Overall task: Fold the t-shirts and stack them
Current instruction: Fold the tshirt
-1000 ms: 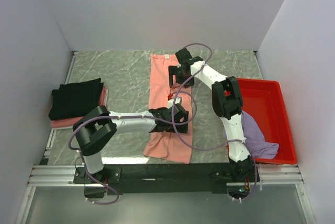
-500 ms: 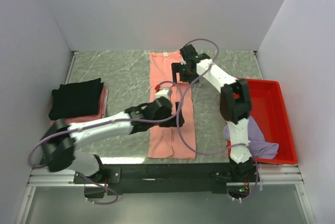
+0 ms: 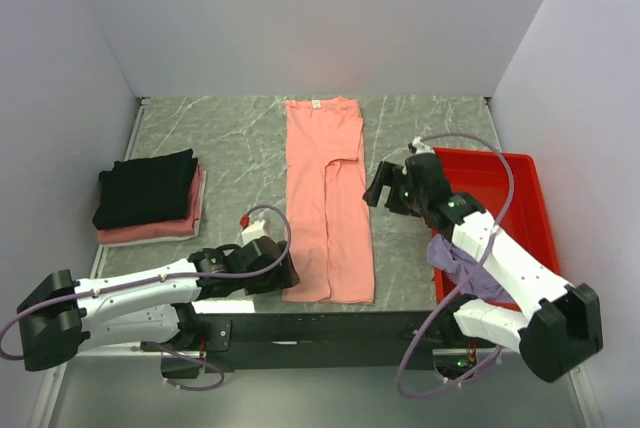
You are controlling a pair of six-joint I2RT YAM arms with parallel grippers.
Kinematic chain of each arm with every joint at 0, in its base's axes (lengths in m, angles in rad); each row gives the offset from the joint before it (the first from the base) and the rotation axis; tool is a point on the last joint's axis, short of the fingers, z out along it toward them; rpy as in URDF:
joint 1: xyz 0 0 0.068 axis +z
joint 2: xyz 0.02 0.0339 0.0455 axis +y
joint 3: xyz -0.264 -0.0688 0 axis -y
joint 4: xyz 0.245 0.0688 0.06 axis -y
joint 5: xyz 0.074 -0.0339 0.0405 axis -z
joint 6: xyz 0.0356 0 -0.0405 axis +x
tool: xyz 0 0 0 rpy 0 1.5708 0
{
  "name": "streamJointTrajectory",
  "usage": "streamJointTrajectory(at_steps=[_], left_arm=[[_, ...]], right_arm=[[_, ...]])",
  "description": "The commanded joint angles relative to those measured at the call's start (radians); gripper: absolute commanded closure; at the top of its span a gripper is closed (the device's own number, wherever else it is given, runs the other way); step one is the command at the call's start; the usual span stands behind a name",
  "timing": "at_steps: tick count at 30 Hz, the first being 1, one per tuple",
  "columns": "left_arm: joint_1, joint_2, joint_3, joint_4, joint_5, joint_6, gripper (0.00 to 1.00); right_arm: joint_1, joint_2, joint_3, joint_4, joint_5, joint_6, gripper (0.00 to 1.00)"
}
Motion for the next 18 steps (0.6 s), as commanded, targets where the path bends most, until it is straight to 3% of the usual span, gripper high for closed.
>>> streamJointTrajectory(at_steps=[1,4,7,13,18], left_arm=[[-0.009,-0.024,-0.011,0.031,0.046,-0.07,0.19],[-0.014,-0.022,-0.037,0.054,0.074,-0.074,0.3],[-0.017,-0.011,-0.065,0.087,0.121,-0.079,0.47],[-0.021,0.045,-0.074,0.053,0.134,-0.083,0.65],[-0.027,0.059,-0.092,0.078,0.152,-0.087,0.73]], right_arm=[[-0.003,-0.091,-0.09,0.027,0.052,0.071,0.03],[-0.01,-0.161,-0.15,0.004,0.073,0.068,0.02],[-0.018,-0.185,-0.157,-0.05,0.11,0.065,0.02],[-0.02,-0.201,-0.165,-0.064,0.085,0.049,0.02],[-0.018,-0.179,-0.173,-0.082,0.042,0.045,0.02]])
